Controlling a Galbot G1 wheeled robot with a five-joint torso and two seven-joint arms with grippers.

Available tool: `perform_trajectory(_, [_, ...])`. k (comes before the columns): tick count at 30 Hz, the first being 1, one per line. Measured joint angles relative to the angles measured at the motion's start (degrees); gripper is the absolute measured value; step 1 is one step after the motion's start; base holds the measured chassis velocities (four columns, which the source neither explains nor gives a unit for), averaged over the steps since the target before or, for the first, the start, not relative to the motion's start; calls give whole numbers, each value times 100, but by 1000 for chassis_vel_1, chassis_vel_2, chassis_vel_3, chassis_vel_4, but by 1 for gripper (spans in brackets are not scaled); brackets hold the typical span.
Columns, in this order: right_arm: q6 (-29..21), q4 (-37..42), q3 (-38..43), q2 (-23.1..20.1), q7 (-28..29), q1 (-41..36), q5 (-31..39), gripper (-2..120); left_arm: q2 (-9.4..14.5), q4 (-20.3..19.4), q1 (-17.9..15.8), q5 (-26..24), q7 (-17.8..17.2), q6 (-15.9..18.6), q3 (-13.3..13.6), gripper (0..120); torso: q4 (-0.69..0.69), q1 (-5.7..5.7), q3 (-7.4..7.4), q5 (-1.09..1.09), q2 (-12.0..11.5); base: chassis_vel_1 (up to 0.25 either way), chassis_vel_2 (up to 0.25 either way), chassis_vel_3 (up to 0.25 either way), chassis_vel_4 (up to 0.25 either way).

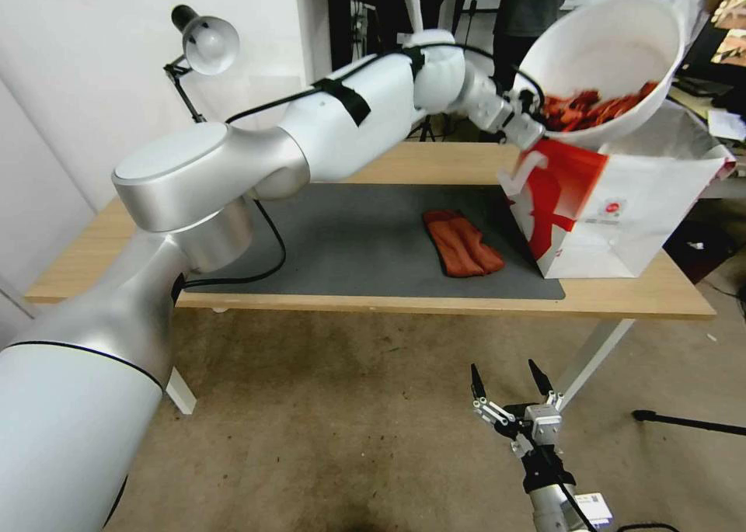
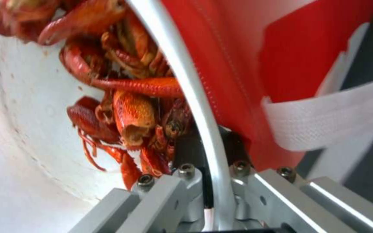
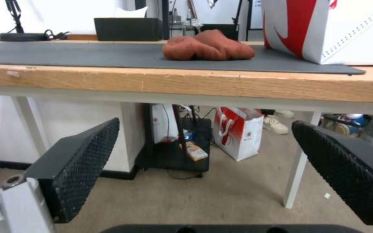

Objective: Sweep shrimp from table into container with towel, then put container into takeout bag.

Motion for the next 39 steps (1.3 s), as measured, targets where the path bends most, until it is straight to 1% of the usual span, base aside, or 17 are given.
perform_trajectory(6, [0, -41, -11, 6, -8, 20, 3, 100, 3, -90, -36, 72, -14, 13, 82, 0, 0, 0, 0, 0, 0, 0, 0, 0, 0])
perform_trajectory(8, [0, -80, -17, 14, -15, 34, 5, 100, 4, -148, -46, 43, -109, 74, 108, 10, -1, 0, 0, 0, 0, 0, 0, 0, 0])
perform_trajectory(12, [0, -105, -21, 19, -18, 49, 6, 100, 5, -264, -59, -51, -141, 125, 133, 20, 0, 0, 1, 0, 0, 0, 0, 0, 0])
perform_trajectory(15, [-3, -133, -40, 30, -19, 73, 8, 100, 4, -353, -67, -173, -174, 176, 130, 36, -2, 0, 0, 0, 0, 0, 0, 0, 0])
perform_trajectory(16, [-3, -133, -40, 30, -19, 73, 8, 100, 4, -353, -67, -173, -174, 176, 130, 36, -2, 0, 0, 0, 0, 0, 0, 0, 0])
perform_trajectory(19, [-7, -151, -62, 32, -20, 84, 8, 100, 4, -359, -69, -236, -198, 210, 121, 46, -1, 0, 0, 0, 0, 0, 0, 0, 0])
perform_trajectory(21, [-12, -163, -76, 28, -22, 102, 8, 100, 6, -349, -69, -339, -254, 233, 112, 57, 0, 0, 0, 0, 0, 0, 0, 0, 0])
perform_trajectory(22, [-12, -163, -76, 28, -22, 102, 8, 100, 6, -349, -69, -339, -254, 233, 112, 57, 0, 0, 0, 0, 0, 0, 0, 0, 0])
perform_trajectory(25, [-21, -144, -102, 34, -23, 101, 8, 100, 6, -348, -63, -588, -397, 271, 101, 72, -1, 0, 0, 0, 0, 0, 0, 0, 0])
perform_trajectory(26, [-21, -144, -102, 34, -23, 101, 8, 100, 6, -348, -63, -588, -397, 271, 101, 72, -1, 0, 0, 0, 0, 0, 0, 0, 0])
perform_trajectory(28, [-27, -151, -136, 30, -24, 137, 6, 100, 7, -350, -20, -706, -509, 306, 85, 84, -1, 0, 0, 0, 0, 0, 0, 0, 0])
perform_trajectory(32, [-38, -181, -160, 9, -24, 195, 23, 100, 9, -341, 28, -846, -608, 364, -13, 93, -1, 0, 0, 0, 0, 0, 0, 0, 0])
perform_trajectory(34, [-60, -212, -186, -18, -24, 258, 66, 100, 13, -291, 59, -1205, -791, 500, -119, 99, -1, 0, 0, 0, 0, 0, 0, 0, 0])
perform_trajectory(35, [-60, -212, -186, -18, -24, 258, 66, 100, 13, -291, 59, -1205, -791, 500, -119, 99, -1, 0, 0, 0, 0, 0, 0, 0, 0])
perform_trajectory(37, [-96, -237, -209, -36, -23, 322, 103, 100, 30, -218, 88, -1735, -1109, 725, -181, 100, -1, 0, 0, 0, 0, 0, 0, 0, 0])
perform_trajectory(38, [-96, -237, -209, -36, -23, 322, 103, 100, 30, -218, 88, -1735, -1109, 725, -181, 100, -1, 0, 0, 0, 0, 0, 0, 0, 0])
perform_trajectory(39, [-123, -248, -224, -43, -21, 361, 117, 100, 56, -208, 116, -2099, -1343, 900, -188, 100, 0, 0, 1, 0, 0, 0, 0, 0, 0])
